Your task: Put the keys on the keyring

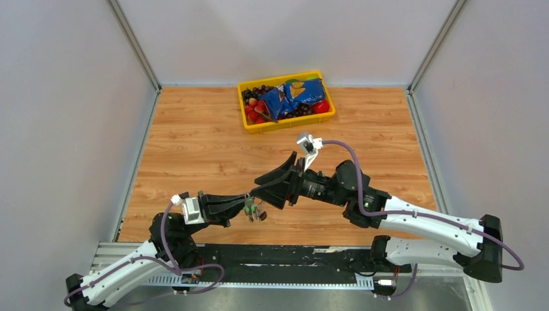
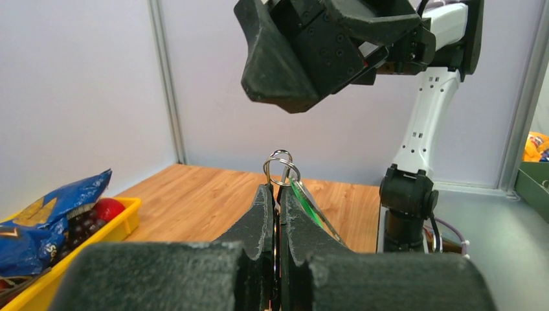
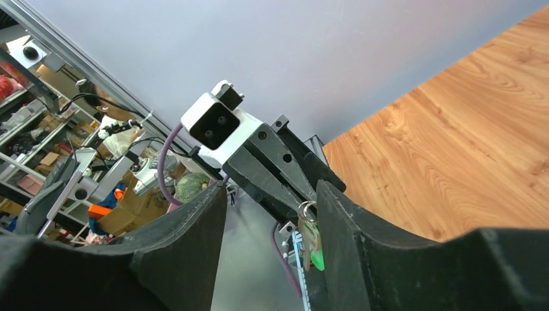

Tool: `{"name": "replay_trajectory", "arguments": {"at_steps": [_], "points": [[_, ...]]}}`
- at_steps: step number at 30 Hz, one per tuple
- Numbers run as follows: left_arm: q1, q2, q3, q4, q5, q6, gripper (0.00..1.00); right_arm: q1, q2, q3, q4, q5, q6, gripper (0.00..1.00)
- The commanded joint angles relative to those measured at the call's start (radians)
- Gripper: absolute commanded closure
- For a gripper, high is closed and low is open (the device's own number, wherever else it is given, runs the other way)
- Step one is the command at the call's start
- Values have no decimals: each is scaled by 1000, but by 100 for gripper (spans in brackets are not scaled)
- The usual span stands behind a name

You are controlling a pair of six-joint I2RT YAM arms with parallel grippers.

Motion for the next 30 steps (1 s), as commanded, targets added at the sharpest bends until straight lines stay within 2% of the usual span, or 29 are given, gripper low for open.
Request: {"name": "replay_trajectory", "arguments": {"at_steps": [1,8,14,22,30], "points": [[-2,-3,13,80,18,-19,100,-4,-82,28,-81,37,-59,43],[-3,-6,16,112,11,-46,98,-4,-193,3,-247,92,-162,38],[-2,-10,26,142,4,-93,94,-4,-237,-23,-317,63,-322,33],[-3,-4,57,125,9,-185,93,-1,-177,-17,-359,34,-580,31],[-3,-3,56,154,5,-279,94,12,-45,43,-359,-102,-719,31]]}}
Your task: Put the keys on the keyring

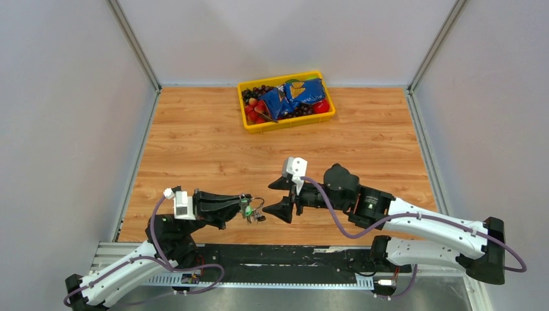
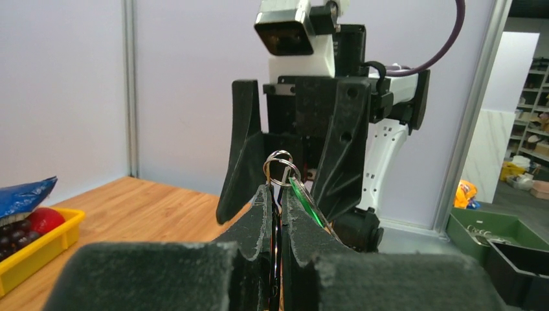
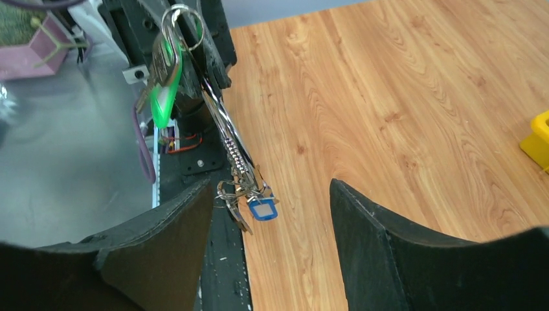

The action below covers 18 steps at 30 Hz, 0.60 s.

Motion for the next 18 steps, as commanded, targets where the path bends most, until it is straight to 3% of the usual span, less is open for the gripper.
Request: {"name": "replay_trajectory", "arguments": {"at_steps": [1,6,10,12,15,18], "points": [[-3,-3,41,86,1,-79,94,8,47,69,14,-92,-121,31],[-3,-2,39,97,2,-112,94,27,84,97,33,-136,-136,35],[-4,-6,38,99,-3,-121,94,50,108,107,46,-132,-140,45],[-3,-6,36,106,-7,-129,94,57,118,114,47,-133,-141,59],[-2,-8,35,113,-11,-144,93,61,123,120,47,-120,-140,99],[-3,-17,35,112,-16,-160,90,70,105,118,46,-106,-144,100]]}}
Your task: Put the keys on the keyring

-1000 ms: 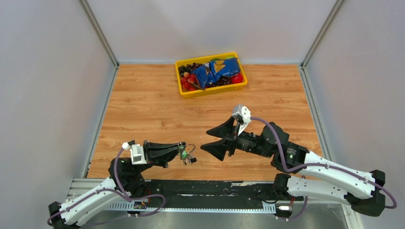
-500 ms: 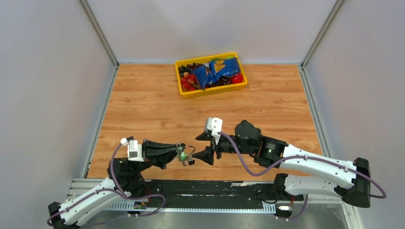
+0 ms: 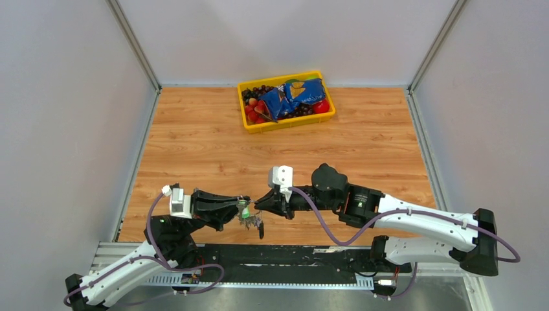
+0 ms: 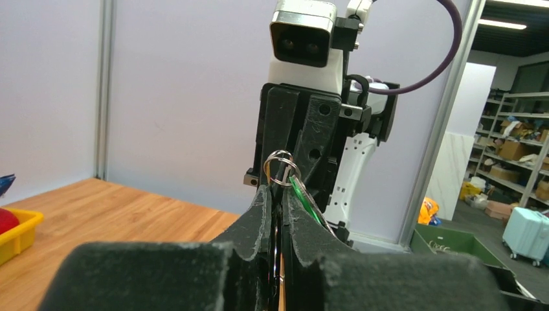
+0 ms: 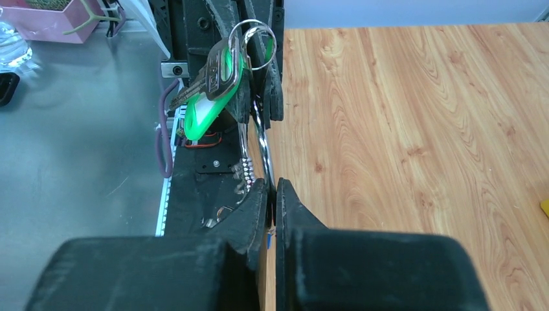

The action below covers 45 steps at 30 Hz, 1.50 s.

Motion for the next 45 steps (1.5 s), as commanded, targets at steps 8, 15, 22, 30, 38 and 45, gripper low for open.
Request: {"name": "replay_trajectory", "arguments": {"at_steps": [8,15,22,30,38,45], "points": [[-1,-109,21,-7,-96,-105,67,37,-115,21,30,72,-5,100],[-2,-242,24,-163,-206,-129,54,37,-208,10,-29,119,31,100],[-2,-263,26,-242,-254,-155,49,37,-284,-18,-43,155,62,100],[-1,-265,38,-356,-265,-164,48,36,-350,-9,-80,243,86,100],[-1,-265,109,-596,-368,-129,45,37,-382,-50,-134,523,159,100],[-2,-265,146,-676,-397,-121,41,34,-386,-126,-186,781,227,100]]}}
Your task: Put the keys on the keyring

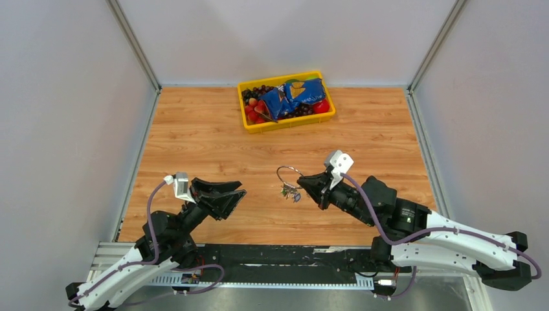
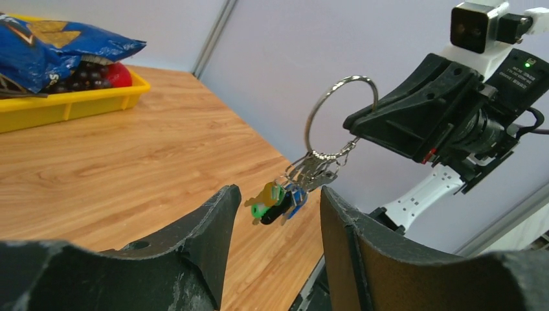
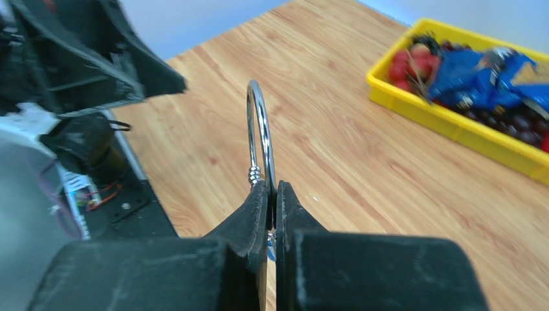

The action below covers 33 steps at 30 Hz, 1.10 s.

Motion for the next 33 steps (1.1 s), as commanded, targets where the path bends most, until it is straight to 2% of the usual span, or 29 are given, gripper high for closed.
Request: {"name": "replay_trajectory", "arguments": {"at_steps": [1,7,12,18,29,30,33], "points": [[-1,-100,42,-81,-39,17,41,0,-5,-46,-9,241,82,100],[0,-100,50,-119,-61,18,39,-36,33,-121,-40,412,167,100],[0,-100,68,-198,-94,27,37,-115,90,-181,-53,455,246,100],[-1,-99,87,-245,-112,39,35,-140,182,-218,-54,580,300,100],[0,-85,84,-258,-109,57,31,-143,457,-186,20,603,416,100],[0,-85,82,-258,-108,57,31,-144,471,-186,41,589,422,98],[-1,-85,78,-259,-104,56,31,-149,514,-180,90,546,433,83]]}}
